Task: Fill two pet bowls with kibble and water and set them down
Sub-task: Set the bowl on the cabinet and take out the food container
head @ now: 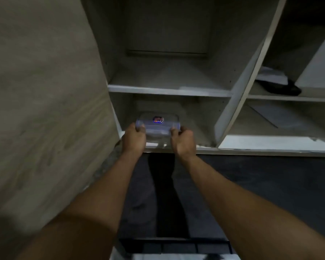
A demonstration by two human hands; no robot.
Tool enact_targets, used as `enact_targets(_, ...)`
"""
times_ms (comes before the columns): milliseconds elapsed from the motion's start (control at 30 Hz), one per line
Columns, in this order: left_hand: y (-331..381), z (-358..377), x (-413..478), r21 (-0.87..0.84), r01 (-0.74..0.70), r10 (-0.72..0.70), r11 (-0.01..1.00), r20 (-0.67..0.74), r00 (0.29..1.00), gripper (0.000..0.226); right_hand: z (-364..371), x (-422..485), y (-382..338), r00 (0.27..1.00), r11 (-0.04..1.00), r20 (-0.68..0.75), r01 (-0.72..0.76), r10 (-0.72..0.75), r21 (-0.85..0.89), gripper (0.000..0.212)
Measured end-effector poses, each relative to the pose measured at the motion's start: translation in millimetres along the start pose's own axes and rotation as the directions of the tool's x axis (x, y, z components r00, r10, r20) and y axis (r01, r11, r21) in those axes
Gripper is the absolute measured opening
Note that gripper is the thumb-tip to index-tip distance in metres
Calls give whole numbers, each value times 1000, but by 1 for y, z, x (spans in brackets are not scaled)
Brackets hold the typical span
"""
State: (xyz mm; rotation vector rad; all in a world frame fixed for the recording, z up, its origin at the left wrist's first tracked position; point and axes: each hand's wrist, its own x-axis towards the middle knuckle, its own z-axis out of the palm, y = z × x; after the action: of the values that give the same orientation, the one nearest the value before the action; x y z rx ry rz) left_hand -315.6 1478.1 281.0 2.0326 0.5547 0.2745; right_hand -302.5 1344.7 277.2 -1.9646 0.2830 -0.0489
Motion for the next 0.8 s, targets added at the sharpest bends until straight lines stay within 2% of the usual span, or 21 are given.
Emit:
enact_targets(133, -12, 4, -9, -192, -17, 1, 981, -82, 997, 18, 0, -2, 4, 999, 999, -33, 4, -3, 47, 30)
enact_targets(167, -9, 0, -12, -214, -7, -11, 977, -83, 997, 18, -2, -3, 2, 1000, 999, -22, -7, 8, 40, 29)
enact_targets(233, -3, -7, -19, -217, 29, -44, 976, -63, 997, 32, -7, -3, -2, 999, 999, 6, -40, 40, 31, 27)
enact_targets(367, 2, -13, -27, -268, 31, -30, 963, 7, 1000, 24, -14, -6, -6, 998, 998, 18, -58, 58, 18, 25)
enact_targets(500, -18, -3, -14, -339, 97, -95, 936, 21, 995, 59, -18, -14, -4, 997, 997, 6, -74, 74, 21, 28)
enact_targets(533, -19, -2, -15, -364, 112, -109, 925, 28, 994, 59, -19, -16, -3, 997, 996, -7, -83, 83, 29, 28)
enact_targets(633, -2, -12, -37, -424, 142, -144, 894, 27, 989, 39, -24, -19, -2, 992, 991, -66, -104, 110, 86, 32)
enact_targets(800, 16, -15, -48, -534, 228, -244, 814, 42, 969, 20, -25, -21, -5, 977, 968, -138, -133, 165, 214, 39)
